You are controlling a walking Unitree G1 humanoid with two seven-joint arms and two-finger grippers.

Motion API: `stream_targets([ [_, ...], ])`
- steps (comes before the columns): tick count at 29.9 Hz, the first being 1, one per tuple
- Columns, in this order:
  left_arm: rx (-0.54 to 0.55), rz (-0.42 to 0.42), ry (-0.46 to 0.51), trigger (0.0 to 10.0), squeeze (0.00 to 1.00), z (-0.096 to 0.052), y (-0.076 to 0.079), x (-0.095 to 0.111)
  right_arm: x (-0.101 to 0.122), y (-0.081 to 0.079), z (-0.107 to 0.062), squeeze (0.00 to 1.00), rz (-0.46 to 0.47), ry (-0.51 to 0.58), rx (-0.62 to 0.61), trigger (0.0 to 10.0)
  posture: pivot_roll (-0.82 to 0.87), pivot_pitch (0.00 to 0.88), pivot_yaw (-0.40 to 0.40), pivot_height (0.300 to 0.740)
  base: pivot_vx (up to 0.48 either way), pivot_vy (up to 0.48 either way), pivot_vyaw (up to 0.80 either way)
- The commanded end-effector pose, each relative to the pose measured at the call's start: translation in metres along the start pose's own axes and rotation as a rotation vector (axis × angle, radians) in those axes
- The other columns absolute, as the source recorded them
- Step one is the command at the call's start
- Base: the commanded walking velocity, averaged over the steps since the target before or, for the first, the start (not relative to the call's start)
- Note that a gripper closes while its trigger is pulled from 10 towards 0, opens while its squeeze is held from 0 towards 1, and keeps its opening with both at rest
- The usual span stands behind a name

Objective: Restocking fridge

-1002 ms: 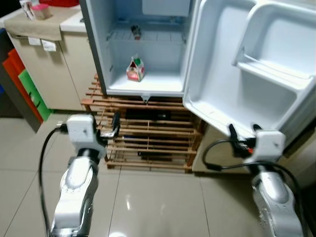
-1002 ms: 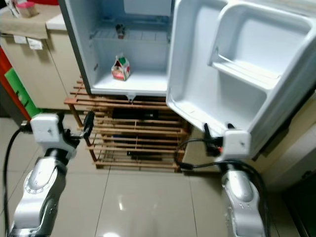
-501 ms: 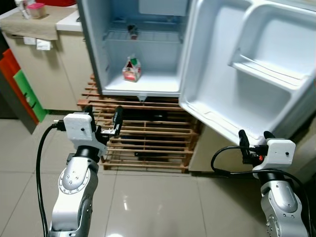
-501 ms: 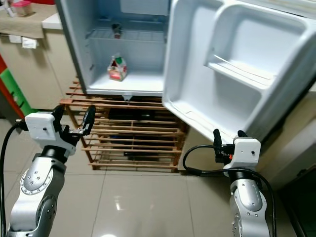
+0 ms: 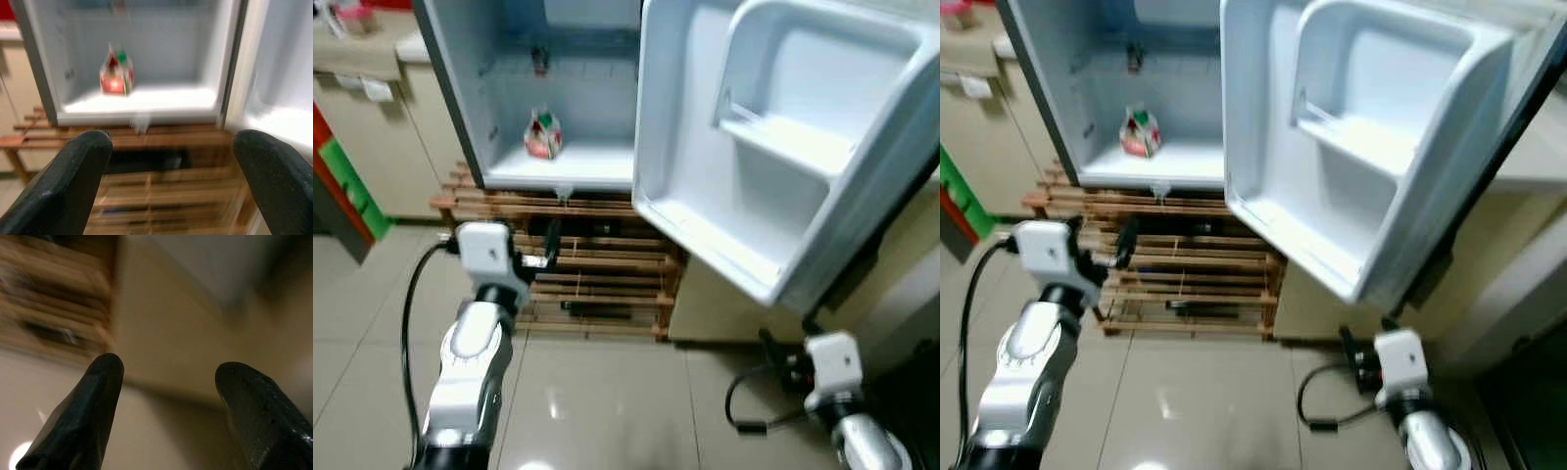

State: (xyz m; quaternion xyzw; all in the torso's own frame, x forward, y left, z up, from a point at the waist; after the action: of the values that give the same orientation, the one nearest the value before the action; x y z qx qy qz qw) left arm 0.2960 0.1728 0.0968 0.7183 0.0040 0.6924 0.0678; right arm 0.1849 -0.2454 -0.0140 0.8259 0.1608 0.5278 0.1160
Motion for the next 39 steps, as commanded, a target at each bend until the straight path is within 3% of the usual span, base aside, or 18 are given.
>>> stream_targets([
  [1, 0.0, 0.035, -0.029, 10.0, 0.0, 0.001, 0.001, -0.006, -0.004, 0.008, 0.0, 0.0, -0.016, -0.019, -0.046, 10.0, -0.14, 0.0, 0.003, 0.74, 0.0, 0.0, 0.0],
  [3, 0.0, 0.155, -0.155, 10.0, 0.0, 0.008, -0.004, -0.031, -0.024, 0.03, 0.007, 0.0, -0.04, -0.167, -0.214, 10.0, -0.14, 0.0, 0.018, 0.74, 0.0, 0.0, 0.0],
  [4, 0.0, 0.155, -0.155, 10.0, 0.0, 0.008, -0.004, -0.031, -0.024, 0.03, 0.007, 0.0, -0.04, -0.167, -0.214, 10.0, -0.14, 0.0, 0.018, 0.74, 0.0, 0.0, 0.0],
  [6, -0.057, 0.256, -0.378, 10.0, 0.0, 0.007, -0.003, -0.073, -0.02, 0.077, 0.012, 0.0, -0.021, -0.244, -0.48, 10.0, -0.14, 0.0, 0.028, 0.74, 0.0, 0.0, 0.0],
  [8, -0.057, 0.256, -0.378, 10.0, 0.0, 0.007, -0.003, -0.073, -0.02, 0.077, 0.012, 0.0, -0.021, -0.244, -0.48, 10.0, -0.14, 0.0, 0.028, 0.74, 0.0, 0.0, 0.0],
  [9, -0.11, 0.296, -0.501, 10.0, 0.0, 0.0, 0.001, -0.095, 0.014, 0.109, 0.022, 0.0, -0.006, -0.147, -0.642, 10.0, -0.14, 0.0, 0.038, 0.74, 0.0, 0.0, 0.0],
  [10, -0.11, 0.296, -0.501, 10.0, 0.0, 0.0, 0.001, -0.095, 0.014, 0.109, 0.022, 0.0, -0.006, -0.147, -0.642, 10.0, -0.14, 0.0, 0.038, 0.74, 0.0, 0.0, 0.0],
  [11, -0.129, 0.302, -0.524, 10.0, 0.0, -0.002, 0.003, -0.1, 0.034, 0.119, 0.027, 0.0, -0.007, -0.077, -0.693, 10.0, -0.14, 0.0, 0.04, 0.74, 0.0, 0.0, 0.0],
  [12, -0.146, 0.294, -0.529, 10.0, 0.0, -0.004, 0.004, -0.103, 0.069, 0.132, 0.034, 0.0, -0.012, 0.049, -0.765, 10.0, -0.14, 0.0, 0.042, 0.74, 0.0, 0.0, 0.0],
  [13, -0.146, 0.294, -0.529, 10.0, 0.0, -0.004, 0.004, -0.103, 0.069, 0.132, 0.034, 0.0, -0.012, 0.049, -0.765, 10.0, -0.14, 0.0, 0.042, 0.74, 0.0, 0.0, 0.0],
  [15, -0.144, 0.293, -0.53, 10.0, 0.0, -0.009, 0.0, -0.108, 0.113, 0.148, 0.041, 0.0, -0.042, 0.19, -0.82, 10.0, -0.13, 0.0, 0.04, 0.74, 0.0, 0.0, 0.0],
  [16, -0.144, 0.293, -0.53, 10.0, 0.0, -0.009, 0.0, -0.108, 0.113, 0.148, 0.041, 0.0, -0.042, 0.19, -0.82, 10.0, -0.13, 0.0, 0.04, 0.74, 0.0, 0.0, 0.0],
  [20, -0.143, 0.279, -0.561, 10.0, 0.0, -0.021, -0.005, -0.12, 0.163, 0.162, 0.047, 0.0, -0.067, 0.307, -0.856, 10.0, -0.12, 0.0, 0.033, 0.74, 0.0, 0.0, 0.0],
  [25, -0.116, 0.301, -0.66, 10.0, 0.0, -0.033, -0.015, -0.135, 0.188, 0.164, 0.053, 0.0, -0.031, 0.361, -0.841, 10.0, -0.12, 0.0, 0.026, 0.74, 0.0, 0.0, 0.0],
  [28, -0.051, 0.296, -0.762, 10.0, 0.0, -0.045, -0.028, -0.147, 0.216, 0.149, 0.058, 0.0, 0.051, 0.465, -0.746, 10.0, -0.12, 0.0, 0.022, 0.74, 0.0, 0.0, 0.0],
  [34, -0.028, 0.312, -0.817, 10.0, 0.0, -0.053, -0.037, -0.152, 0.244, 0.123, 0.063, 0.0, 0.146, 0.559, -0.582, 10.0, -0.11, 0.0, 0.022, 0.74, 0.0, 0.0, 0.0],
  [35, -0.003, 0.316, -0.858, 10.0, 0.0, -0.06, -0.044, -0.156, 0.261, 0.102, 0.064, 0.0, 0.205, 0.616, -0.455, 10.0, -0.11, 0.0, 0.022, 0.74, 0.0, 0.0, 0.0],
  [39, 0.046, 0.325, -0.943, 10.0, 0.0, -0.074, -0.053, -0.166, 0.291, 0.056, 0.061, 0.0, 0.306, 0.684, -0.168, 10.0, -0.1, 0.0, 0.014, 0.74, 0.0, 0.0, 0.0],
])
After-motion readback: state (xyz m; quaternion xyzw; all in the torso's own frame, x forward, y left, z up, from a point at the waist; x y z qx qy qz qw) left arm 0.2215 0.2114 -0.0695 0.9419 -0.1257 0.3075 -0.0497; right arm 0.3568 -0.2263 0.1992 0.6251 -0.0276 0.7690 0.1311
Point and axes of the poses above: a point about 5 cm out from each wrist's last joint towards the gripper, its own z axis pointing out of the wrist towards the gripper, its own x axis along the axis of the wrist's last joint, y = z × x, the point moved 1 cm from there along z, pointing out of the wrist towards the gripper, and after that the axes turned 8 degrees about -z, right-handed, at the moved point
